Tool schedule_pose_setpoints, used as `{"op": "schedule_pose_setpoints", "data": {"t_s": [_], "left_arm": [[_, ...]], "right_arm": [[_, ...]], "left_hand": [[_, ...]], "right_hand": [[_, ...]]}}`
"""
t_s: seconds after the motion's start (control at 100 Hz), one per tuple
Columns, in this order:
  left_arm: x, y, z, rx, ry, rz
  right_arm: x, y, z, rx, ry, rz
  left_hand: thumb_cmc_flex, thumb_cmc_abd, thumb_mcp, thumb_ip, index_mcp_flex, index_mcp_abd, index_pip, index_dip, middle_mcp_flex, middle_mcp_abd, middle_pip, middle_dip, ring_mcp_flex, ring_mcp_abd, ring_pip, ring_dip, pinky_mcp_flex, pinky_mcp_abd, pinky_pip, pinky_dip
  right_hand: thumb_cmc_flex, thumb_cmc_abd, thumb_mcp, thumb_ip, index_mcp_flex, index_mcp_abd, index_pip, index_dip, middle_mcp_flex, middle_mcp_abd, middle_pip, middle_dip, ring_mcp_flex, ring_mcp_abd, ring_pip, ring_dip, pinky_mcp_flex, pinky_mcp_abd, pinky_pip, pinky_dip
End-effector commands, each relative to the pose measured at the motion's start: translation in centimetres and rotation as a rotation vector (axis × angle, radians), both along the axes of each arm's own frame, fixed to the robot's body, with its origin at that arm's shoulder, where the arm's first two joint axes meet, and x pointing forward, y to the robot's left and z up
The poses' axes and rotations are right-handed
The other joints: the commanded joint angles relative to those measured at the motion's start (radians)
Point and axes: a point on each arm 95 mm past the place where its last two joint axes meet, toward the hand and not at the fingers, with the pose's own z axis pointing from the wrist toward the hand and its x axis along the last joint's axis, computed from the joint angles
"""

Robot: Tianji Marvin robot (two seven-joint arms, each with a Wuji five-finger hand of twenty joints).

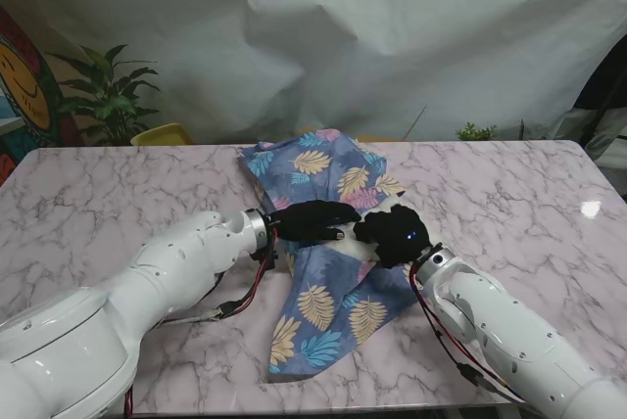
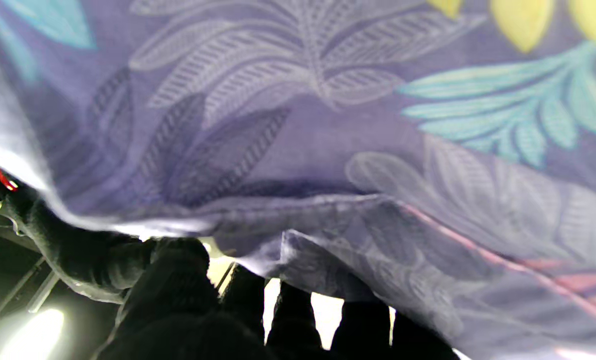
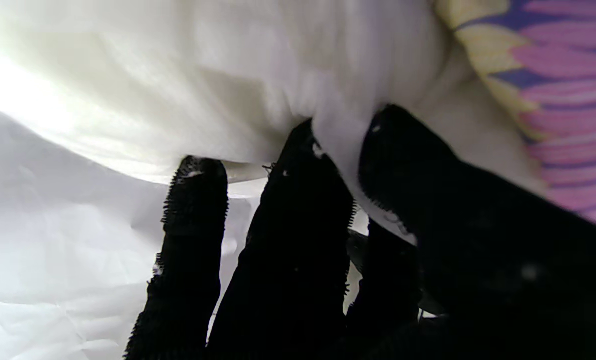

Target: Put a pillowcase on a pillow

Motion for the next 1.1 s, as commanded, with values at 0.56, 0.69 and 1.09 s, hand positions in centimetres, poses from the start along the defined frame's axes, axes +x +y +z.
{"op": "schedule_pose_setpoints", "data": {"t_s": [0.56,0.69,1.09], "left_arm": [[-5.1,4.2,-1.8,0.138,0.011,0.204],[-5.2,4.0,-2.2,0.153,0.033,0.21],[-5.1,3.5,-2.7,0.144,0.064,0.214]], "right_arm": [[-0.7,-1.8,3.5,-0.043,0.16,-0.168],[-3.6,-2.6,5.4,0.024,0.234,-0.164],[-5.1,-0.2,2.9,0.251,0.245,-0.017]], "left_hand": [[0.098,0.009,-0.015,0.036,0.048,-0.027,0.049,0.028,0.021,0.085,0.04,0.025,0.191,-0.013,0.242,0.15,0.164,0.035,0.911,0.178],[0.102,0.006,-0.012,0.038,0.044,-0.029,0.038,0.022,0.013,0.088,0.037,0.025,0.183,-0.014,0.243,0.152,0.16,0.032,0.915,0.179],[0.116,0.002,-0.01,0.039,0.05,-0.024,0.032,0.02,0.022,0.089,0.041,0.027,0.192,-0.01,0.251,0.155,0.173,0.031,0.933,0.184]], "right_hand": [[-0.381,0.208,-0.016,0.142,-0.239,0.235,-0.39,0.025,-0.341,0.091,-0.197,-0.108,-0.409,0.131,-0.384,-0.291,-0.378,0.092,-0.165,-0.102],[-0.46,0.306,-0.156,0.144,-0.342,0.356,-0.494,-0.042,-0.518,0.167,-0.2,-0.12,-0.625,0.184,-0.353,-0.356,-0.532,0.082,-0.216,-0.119],[-0.603,0.635,-0.419,0.168,-0.304,0.32,-0.483,-0.043,-0.39,0.136,-0.269,-0.146,-0.588,0.123,-0.358,-0.426,-0.516,-0.09,-0.29,-0.151]]}}
